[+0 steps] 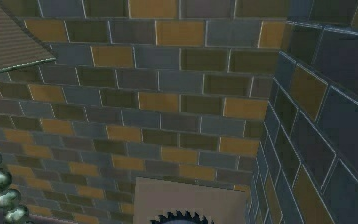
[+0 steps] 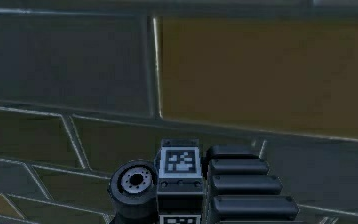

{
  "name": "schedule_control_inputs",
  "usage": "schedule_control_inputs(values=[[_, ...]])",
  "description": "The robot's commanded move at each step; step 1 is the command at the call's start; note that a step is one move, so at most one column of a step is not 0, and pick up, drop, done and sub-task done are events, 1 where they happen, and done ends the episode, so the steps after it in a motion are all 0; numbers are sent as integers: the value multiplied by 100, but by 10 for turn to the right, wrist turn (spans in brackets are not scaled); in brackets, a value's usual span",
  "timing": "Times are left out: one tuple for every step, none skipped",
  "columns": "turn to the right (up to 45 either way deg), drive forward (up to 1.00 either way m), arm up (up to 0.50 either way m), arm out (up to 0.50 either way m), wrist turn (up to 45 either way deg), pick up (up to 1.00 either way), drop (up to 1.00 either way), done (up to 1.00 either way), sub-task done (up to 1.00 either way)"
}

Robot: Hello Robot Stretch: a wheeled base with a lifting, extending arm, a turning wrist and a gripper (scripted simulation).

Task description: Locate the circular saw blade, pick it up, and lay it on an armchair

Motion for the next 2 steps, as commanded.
schedule_control_inputs(values=[[0, 0, 0, 0, 0, 0, 100, 0, 0], [0, 0, 0, 0, 0, 0, 0, 100, 0]])
